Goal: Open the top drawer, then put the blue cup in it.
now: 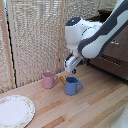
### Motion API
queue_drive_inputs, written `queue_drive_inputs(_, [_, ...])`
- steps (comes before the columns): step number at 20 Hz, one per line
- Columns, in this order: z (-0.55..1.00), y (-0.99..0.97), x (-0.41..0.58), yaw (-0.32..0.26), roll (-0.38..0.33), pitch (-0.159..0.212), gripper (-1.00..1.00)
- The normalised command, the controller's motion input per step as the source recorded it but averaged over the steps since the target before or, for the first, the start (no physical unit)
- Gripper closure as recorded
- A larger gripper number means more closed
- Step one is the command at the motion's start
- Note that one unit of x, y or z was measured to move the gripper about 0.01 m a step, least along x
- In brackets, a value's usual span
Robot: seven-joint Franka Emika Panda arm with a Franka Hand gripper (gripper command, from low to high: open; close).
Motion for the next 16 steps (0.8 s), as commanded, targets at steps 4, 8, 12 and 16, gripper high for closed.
queue_drive_inputs(4, [-0.01, 0.00, 0.531, -0.180, 0.076, 0.161, -1.00])
queue_drive_inputs(8, [-0.01, 0.00, 0.656, -0.147, 0.135, 0.143, -1.00])
queue_drive_inputs(12, [-0.11, 0.00, 0.593, -0.132, 0.175, 0.163, -1.00])
queue_drive_inputs(16, [-0.23, -0.08, 0.377, -0.133, 0.229, 0.147, -1.00])
